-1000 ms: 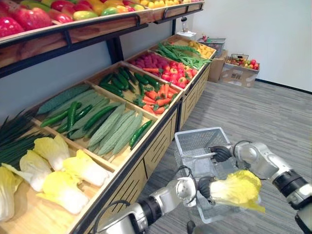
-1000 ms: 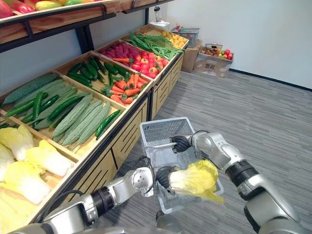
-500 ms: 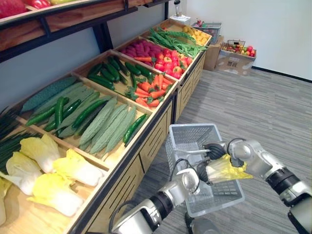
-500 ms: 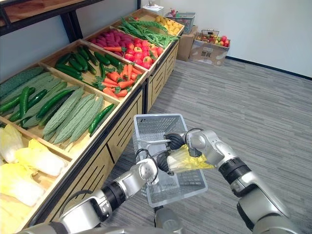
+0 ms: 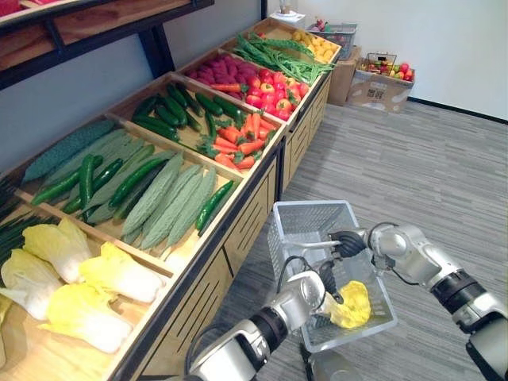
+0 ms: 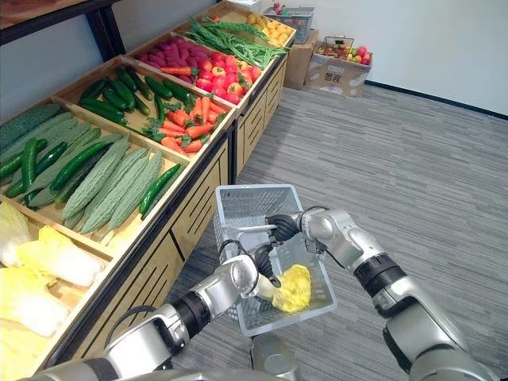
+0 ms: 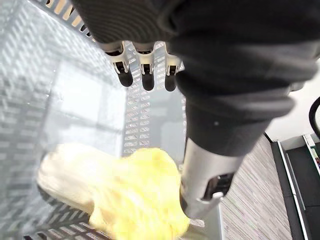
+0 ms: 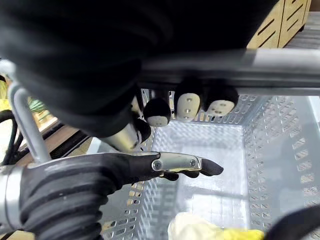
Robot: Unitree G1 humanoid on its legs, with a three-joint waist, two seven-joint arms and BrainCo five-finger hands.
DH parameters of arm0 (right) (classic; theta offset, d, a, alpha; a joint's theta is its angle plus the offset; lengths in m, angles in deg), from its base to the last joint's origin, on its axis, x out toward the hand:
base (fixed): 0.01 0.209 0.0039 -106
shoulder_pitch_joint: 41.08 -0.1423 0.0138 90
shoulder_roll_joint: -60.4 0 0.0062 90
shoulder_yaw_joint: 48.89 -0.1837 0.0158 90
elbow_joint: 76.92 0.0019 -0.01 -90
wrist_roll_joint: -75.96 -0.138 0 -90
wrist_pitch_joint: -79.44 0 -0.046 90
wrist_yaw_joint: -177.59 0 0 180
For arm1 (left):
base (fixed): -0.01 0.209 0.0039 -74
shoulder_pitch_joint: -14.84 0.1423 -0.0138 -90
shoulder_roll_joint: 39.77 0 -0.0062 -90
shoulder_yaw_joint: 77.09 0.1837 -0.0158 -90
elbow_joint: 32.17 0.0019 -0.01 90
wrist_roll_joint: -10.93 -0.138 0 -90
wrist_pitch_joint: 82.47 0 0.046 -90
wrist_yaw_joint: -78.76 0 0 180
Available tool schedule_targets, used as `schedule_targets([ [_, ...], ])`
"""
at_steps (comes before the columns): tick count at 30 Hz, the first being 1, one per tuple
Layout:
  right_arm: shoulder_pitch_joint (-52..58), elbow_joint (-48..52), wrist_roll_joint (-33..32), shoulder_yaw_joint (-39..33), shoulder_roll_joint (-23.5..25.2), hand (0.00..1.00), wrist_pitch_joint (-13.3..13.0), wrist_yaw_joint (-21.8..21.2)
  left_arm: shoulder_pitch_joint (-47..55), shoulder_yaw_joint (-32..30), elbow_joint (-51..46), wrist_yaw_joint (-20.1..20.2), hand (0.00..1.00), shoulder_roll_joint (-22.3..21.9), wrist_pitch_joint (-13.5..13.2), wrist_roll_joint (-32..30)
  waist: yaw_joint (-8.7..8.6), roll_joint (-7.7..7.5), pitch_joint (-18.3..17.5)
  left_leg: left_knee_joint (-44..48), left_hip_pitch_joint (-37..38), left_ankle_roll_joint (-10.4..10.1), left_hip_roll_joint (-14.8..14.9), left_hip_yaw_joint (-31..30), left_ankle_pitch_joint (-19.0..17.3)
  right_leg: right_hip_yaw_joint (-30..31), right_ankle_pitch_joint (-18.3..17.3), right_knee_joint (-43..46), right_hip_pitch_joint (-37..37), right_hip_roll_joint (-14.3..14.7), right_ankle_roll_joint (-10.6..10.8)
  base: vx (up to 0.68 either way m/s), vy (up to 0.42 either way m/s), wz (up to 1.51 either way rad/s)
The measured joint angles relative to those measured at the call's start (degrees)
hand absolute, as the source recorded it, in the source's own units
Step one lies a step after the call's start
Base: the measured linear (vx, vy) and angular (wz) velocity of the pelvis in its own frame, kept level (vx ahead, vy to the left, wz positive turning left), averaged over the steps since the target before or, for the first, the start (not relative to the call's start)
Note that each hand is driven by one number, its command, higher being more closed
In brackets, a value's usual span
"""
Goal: Pick vegetable in the basket
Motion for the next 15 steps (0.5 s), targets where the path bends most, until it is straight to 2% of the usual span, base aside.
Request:
schedule_targets([
  [4, -0.10, 0.01, -0.01, -0.01, 0.00, 1.00, 0.40, 0.00, 0.00, 0.08, 0.00, 0.05, 0.00, 0.02, -0.26, 0.01, 0.17, 0.06, 0.04, 0.02, -0.11, 0.00, -0.03, -0.29, 0.00, -0.31, 0.01, -0.05, 0.16, -0.23, 0.01, -0.03, 0.055, 0.04],
  [8, -0.10, 0.00, 0.03, -0.18, 0.00, 1.00, 2.29, 0.01, -0.01, 0.86, -1.23, 0.24, 0.00, 0.61, -2.20, 0.30, 0.11, 0.06, 0.03, 0.29, -0.79, 0.14, 0.11, -1.20, -0.08, -1.08, 0.01, -0.14, 0.23, -0.62, 0.01, -0.04, 0.049, 0.11],
  [12, 1.46, -0.16, 1.02, -5.17, -0.01, 1.00, 5.13, 0.30, 0.16, 6.92, -13.98, 3.51, 0.00, 6.20, -4.86, 4.42, 0.37, 0.26, 0.30, 0.92, -2.10, 0.44, 0.33, -3.46, -0.19, -3.09, 0.02, -0.55, 0.71, -1.73, 0.03, -0.03, 0.062, 0.28],
  [13, 2.98, -0.17, 0.99, -7.07, -0.02, 1.00, 6.31, 0.44, 0.25, 8.09, -18.25, 5.27, 0.00, 7.94, -6.56, 7.71, 0.88, 0.29, 0.28, 0.93, -1.97, 0.46, 0.54, -3.88, -0.17, -3.61, 0.03, -0.93, 1.40, -1.79, 0.03, -0.02, 0.074, 0.31],
  [15, 5.72, -0.69, 0.99, -9.71, -0.03, 1.00, 7.81, 1.20, 0.52, 10.35, -25.85, 7.83, 0.00, 10.49, -8.12, 11.52, 1.50, 0.34, 0.26, 0.86, -2.04, 0.47, 0.61, -5.25, -0.17, -4.96, 0.03, -1.49, 2.51, -2.32, 0.03, -0.01, 0.068, 0.33],
])
